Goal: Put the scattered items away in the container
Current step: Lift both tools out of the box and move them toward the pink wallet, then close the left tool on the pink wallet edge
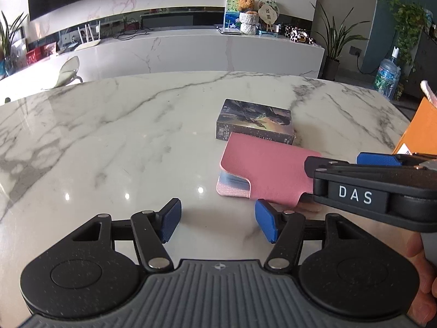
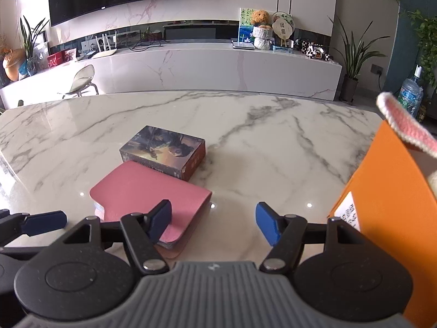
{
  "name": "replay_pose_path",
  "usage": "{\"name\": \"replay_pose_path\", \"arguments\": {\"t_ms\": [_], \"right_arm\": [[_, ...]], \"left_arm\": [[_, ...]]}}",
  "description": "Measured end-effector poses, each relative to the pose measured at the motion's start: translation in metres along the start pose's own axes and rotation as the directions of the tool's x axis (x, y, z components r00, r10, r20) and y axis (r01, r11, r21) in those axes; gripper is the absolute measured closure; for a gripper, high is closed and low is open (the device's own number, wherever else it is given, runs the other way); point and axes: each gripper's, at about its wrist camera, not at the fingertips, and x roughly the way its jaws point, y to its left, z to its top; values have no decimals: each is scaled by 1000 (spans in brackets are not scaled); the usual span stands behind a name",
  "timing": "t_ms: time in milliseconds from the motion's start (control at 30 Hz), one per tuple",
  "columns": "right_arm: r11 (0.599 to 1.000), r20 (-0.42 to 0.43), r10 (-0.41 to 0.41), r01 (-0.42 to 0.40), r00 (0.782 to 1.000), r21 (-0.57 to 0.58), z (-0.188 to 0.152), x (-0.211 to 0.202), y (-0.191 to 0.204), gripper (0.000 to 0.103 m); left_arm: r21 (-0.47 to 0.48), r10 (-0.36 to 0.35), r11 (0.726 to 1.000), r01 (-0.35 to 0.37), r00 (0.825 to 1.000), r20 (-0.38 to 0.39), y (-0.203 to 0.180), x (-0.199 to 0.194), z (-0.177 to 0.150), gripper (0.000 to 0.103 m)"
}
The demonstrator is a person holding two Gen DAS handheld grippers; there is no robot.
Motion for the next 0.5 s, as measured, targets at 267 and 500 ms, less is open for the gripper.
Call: {"name": "replay_pose_path", "arguments": {"t_ms": [267,500], "right_arm": [[995,24,88,-86,996,-49,-2,-2,12,77],[995,17,77,-76,997,-72,0,-6,15,84]], "left_arm": [[19,19,1000,-20,1000,13,-1,1,-1,37],[-11,60,998,-60,998,10,7,-1,0,41]]}}
